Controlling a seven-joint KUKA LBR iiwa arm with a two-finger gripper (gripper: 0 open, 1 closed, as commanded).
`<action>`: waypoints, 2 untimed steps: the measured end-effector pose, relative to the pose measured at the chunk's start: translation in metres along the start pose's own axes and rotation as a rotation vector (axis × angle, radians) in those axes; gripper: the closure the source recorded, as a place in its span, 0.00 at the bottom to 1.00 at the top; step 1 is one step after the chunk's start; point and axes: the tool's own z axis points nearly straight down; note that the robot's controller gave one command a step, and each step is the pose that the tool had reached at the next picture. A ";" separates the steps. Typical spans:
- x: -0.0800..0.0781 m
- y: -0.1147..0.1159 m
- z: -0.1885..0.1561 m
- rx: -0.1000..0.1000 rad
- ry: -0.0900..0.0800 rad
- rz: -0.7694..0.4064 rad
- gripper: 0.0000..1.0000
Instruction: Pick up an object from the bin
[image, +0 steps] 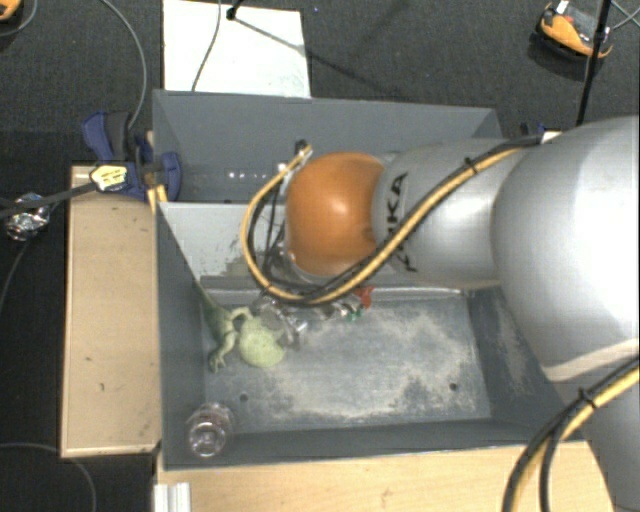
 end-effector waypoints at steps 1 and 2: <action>-0.012 0.017 0.000 0.014 -0.002 -0.013 1.00; -0.015 0.020 -0.001 0.020 0.001 -0.027 1.00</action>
Offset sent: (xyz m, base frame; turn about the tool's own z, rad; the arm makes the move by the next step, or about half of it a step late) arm -0.0069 0.0387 -0.0053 -0.1382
